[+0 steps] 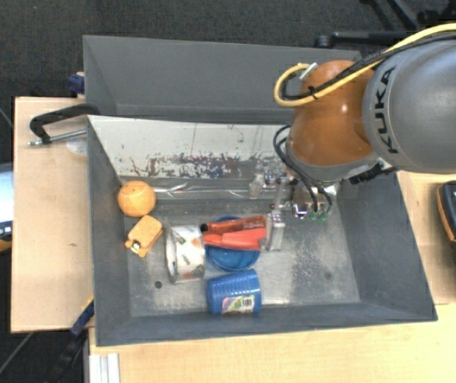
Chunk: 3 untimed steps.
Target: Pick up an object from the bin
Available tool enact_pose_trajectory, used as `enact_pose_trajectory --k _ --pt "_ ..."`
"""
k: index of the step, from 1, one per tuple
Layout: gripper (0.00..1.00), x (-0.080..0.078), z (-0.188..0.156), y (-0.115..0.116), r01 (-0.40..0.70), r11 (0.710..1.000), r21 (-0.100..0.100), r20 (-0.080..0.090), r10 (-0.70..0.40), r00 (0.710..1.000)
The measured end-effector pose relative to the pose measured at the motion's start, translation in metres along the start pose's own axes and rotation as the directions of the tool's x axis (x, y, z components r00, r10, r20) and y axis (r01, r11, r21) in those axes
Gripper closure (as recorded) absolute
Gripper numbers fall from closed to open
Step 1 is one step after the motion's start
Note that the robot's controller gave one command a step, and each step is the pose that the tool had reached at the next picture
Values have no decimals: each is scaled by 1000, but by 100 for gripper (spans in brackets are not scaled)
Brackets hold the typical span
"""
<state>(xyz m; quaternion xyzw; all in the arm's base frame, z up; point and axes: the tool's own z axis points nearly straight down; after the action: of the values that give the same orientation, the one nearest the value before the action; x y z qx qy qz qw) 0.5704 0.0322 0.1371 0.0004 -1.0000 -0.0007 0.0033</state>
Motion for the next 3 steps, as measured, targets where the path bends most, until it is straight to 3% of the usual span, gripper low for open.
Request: enact_pose_trajectory --k 1,2,3 --pt "0 -2 -5 0 0 1000 0 8 0 1000" --pt "0 -6 44 6 -31 1000 -1 3 31 1000" --pt "0 1 41 5 -33 999 -1 -5 33 999"
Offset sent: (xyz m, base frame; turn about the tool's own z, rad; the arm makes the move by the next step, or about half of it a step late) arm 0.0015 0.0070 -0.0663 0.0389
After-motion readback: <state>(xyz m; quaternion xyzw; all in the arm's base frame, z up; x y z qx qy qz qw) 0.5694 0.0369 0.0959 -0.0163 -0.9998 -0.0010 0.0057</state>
